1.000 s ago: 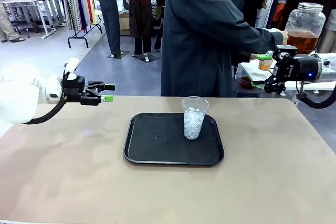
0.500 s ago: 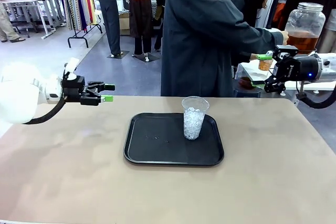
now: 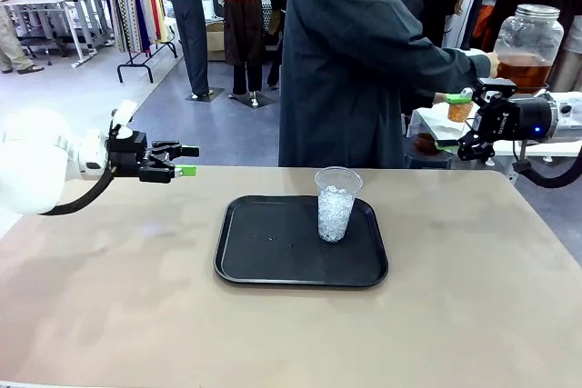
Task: Pour the drink into the iced cup.
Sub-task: Pick up the iced cup indicated by the human and present it to them.
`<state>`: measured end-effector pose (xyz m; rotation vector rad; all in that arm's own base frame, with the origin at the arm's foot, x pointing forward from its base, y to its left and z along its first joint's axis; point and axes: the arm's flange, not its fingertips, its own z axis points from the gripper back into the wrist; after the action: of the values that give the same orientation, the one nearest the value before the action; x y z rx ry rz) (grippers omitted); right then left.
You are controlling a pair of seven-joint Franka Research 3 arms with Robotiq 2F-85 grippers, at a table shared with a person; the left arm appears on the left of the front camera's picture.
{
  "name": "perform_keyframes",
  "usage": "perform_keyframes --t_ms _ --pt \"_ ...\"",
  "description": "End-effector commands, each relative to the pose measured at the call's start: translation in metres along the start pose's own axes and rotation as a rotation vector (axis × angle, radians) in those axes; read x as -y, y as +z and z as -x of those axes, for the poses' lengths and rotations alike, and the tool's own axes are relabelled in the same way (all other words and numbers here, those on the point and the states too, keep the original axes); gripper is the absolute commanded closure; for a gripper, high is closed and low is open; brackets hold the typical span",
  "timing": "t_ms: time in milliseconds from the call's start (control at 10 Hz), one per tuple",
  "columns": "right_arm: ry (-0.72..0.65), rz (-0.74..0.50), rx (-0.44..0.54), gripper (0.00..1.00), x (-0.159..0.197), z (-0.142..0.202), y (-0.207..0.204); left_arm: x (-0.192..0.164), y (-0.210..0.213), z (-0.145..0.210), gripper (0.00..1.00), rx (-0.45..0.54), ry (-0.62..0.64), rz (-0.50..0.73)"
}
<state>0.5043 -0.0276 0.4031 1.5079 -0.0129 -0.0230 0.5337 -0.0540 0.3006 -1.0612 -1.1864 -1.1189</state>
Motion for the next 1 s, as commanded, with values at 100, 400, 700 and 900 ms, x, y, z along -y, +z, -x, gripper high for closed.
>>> perform_keyframes --t_ms 100,400,700,900 --pt "0.003 0.000 0.000 0.00 -0.0011 0.0000 -0.0001 -0.0018 -0.0001 -0.0020 0.00 0.000 -0.006 -0.002" --pt "0.003 0.000 0.000 0.00 -0.0011 0.0000 -0.0001 -0.0018 -0.0001 -0.0020 0.00 0.000 -0.006 -0.002" --pt "0.003 0.000 0.000 0.00 -0.0011 0.0000 -0.0001 -0.0018 -0.0001 -0.0020 0.00 0.000 -0.006 -0.002" --pt "0.003 0.000 0.000 0.00 -0.0011 0.0000 -0.0001 -0.0018 -0.0001 -0.0020 0.00 0.000 -0.006 -0.002"
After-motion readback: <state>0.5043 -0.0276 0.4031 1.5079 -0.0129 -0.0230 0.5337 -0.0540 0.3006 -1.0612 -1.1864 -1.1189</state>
